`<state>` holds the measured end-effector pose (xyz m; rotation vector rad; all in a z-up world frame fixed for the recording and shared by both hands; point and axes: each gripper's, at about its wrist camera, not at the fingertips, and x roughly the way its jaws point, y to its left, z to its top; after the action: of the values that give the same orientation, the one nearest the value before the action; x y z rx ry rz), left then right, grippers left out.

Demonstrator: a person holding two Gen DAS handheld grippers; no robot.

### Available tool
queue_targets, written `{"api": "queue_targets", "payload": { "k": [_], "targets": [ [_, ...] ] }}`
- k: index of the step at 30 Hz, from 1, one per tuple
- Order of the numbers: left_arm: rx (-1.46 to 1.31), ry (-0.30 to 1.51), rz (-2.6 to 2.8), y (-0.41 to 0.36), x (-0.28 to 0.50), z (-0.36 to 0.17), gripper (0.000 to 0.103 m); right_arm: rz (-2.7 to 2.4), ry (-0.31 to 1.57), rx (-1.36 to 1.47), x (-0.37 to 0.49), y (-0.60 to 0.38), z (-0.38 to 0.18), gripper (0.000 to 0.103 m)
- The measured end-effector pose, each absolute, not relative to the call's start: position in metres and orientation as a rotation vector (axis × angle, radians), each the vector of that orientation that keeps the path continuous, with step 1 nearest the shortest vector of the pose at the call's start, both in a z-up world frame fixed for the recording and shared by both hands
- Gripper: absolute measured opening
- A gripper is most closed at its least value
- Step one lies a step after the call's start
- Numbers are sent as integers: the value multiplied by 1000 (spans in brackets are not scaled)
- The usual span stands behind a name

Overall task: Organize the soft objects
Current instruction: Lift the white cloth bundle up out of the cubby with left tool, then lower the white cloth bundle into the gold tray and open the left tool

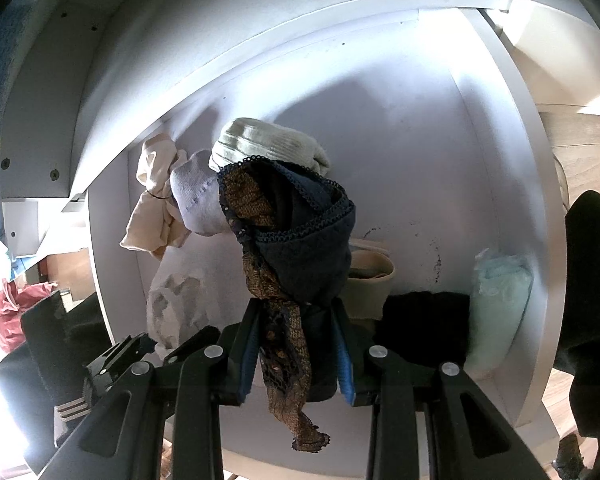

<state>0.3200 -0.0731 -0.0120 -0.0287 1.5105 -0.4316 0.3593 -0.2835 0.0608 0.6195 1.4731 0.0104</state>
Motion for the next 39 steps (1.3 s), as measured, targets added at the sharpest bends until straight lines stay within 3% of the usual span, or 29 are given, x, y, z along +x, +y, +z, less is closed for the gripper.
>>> {"api": "queue_targets", "payload": {
  "k": [32,39],
  "targets": [
    [-33,1020,-777,-66,246,190,62,27,1450,644,358,-287,72,32],
    [-106,908,-786,-54,271,245,62,28,1453,643,357,-286,70,32]
  ]
}}
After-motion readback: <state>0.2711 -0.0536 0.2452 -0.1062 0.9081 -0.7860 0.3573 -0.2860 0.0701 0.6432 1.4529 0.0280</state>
